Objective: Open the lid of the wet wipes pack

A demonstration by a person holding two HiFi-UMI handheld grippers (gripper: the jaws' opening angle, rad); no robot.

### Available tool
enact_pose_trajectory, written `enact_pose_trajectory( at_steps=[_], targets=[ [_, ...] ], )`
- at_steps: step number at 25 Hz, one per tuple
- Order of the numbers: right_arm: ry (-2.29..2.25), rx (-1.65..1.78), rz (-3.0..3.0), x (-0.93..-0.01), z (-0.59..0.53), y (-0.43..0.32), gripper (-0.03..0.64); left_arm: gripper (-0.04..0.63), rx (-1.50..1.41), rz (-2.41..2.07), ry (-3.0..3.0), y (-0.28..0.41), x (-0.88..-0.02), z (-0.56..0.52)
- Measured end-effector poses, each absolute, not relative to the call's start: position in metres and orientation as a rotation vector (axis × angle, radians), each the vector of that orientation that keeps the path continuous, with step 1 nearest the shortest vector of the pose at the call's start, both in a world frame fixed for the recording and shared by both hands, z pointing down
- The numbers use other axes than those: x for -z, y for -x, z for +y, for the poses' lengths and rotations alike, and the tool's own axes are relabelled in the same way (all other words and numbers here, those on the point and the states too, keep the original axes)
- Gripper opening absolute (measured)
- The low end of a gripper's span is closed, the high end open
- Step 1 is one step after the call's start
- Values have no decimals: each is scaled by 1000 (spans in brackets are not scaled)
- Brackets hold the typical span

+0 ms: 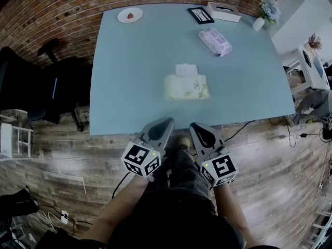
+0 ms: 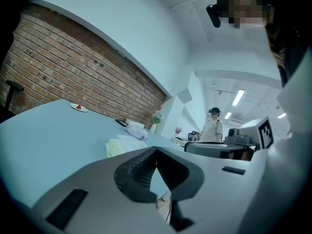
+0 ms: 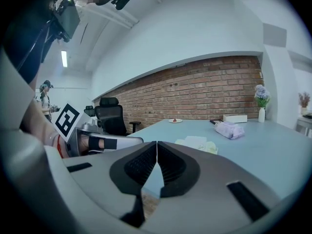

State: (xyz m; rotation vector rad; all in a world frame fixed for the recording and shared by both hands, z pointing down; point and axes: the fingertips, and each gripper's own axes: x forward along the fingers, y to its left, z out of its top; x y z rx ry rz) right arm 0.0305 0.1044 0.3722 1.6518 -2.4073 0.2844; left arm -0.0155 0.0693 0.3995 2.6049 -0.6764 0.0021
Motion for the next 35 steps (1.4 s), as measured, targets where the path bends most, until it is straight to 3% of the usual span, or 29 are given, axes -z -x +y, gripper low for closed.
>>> enact_pose_trajectory(
  at_steps=[35],
  targets=[
    [-1409,-293,-2500,-362,82,-52,25,12,-7,-815,-2583,-19,-385,51]
  ],
)
